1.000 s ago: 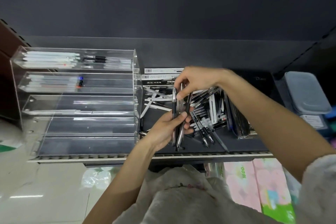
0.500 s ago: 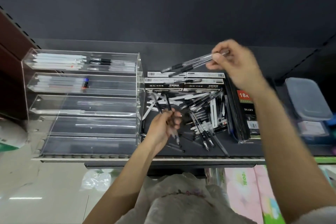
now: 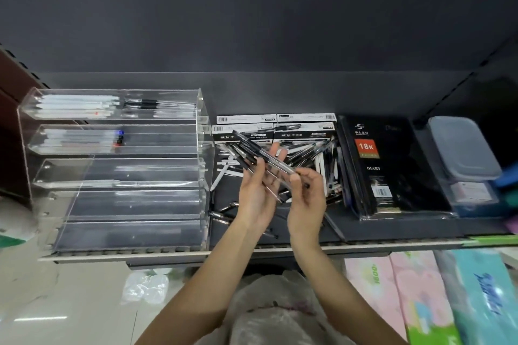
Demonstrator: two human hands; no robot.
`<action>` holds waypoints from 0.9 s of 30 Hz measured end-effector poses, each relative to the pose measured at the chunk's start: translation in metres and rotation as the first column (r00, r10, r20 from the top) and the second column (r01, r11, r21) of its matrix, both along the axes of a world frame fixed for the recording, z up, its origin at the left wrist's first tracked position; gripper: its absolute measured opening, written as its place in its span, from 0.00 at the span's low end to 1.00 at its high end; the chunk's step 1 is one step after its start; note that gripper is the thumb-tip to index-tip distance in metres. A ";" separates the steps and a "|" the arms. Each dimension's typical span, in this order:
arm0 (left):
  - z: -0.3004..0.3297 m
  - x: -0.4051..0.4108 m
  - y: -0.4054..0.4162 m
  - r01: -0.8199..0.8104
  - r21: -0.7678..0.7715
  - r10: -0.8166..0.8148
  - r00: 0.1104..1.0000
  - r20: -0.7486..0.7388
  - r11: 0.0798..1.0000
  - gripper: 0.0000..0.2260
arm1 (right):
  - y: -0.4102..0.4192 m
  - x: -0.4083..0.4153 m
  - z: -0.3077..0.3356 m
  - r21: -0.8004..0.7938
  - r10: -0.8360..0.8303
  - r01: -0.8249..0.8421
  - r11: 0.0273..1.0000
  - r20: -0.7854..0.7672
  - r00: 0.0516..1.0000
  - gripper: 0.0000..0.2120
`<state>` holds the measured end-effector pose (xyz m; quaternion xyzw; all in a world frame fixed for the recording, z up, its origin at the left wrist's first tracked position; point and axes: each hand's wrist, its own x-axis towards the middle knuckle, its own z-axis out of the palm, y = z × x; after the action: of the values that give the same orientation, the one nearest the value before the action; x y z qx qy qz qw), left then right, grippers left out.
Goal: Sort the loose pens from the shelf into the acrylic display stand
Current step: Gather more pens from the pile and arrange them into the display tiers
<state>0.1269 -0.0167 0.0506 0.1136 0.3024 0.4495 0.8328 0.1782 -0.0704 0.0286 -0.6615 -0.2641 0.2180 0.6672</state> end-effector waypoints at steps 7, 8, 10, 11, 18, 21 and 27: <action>-0.006 0.006 -0.010 0.051 0.167 -0.002 0.959 -0.283 0.985 0.12 | -0.002 -0.013 0.000 -0.168 0.086 -0.093 0.981 -0.050 0.995 0.04; -0.009 0.007 -0.012 0.073 0.210 0.010 0.930 -0.368 0.975 0.13 | -0.003 -0.014 0.000 -0.182 0.098 -0.102 0.978 -0.031 0.995 0.05; -0.011 0.008 -0.019 0.122 0.268 0.016 0.888 -0.460 0.956 0.14 | -0.006 -0.015 0.000 -0.197 0.112 -0.108 0.974 0.008 0.994 0.06; -0.011 0.005 -0.021 0.141 0.268 0.004 0.880 -0.475 0.953 0.14 | -0.008 -0.014 -0.001 -0.190 0.117 -0.109 0.976 0.029 0.993 0.05; 0.006 -0.059 -0.016 0.234 0.194 -0.088 0.824 -0.560 0.953 0.14 | -0.018 0.006 0.004 -0.189 0.376 -0.337 0.922 0.234 0.896 0.05; 0.010 -0.087 -0.022 0.133 0.156 -0.015 0.803 -0.595 0.979 0.07 | -0.018 -0.004 0.007 -0.198 0.522 -0.484 0.852 0.274 0.808 0.06; 0.010 -0.133 -0.029 -0.065 0.142 0.138 0.796 -0.590 0.988 0.10 | -0.007 -0.033 0.008 -0.241 0.722 -0.680 0.692 0.209 0.660 0.01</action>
<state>-0.0063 -0.0461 0.0604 0.2805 0.5288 0.4514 0.6618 0.1456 -0.0771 0.0367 -0.5778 -0.5768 0.3781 0.4365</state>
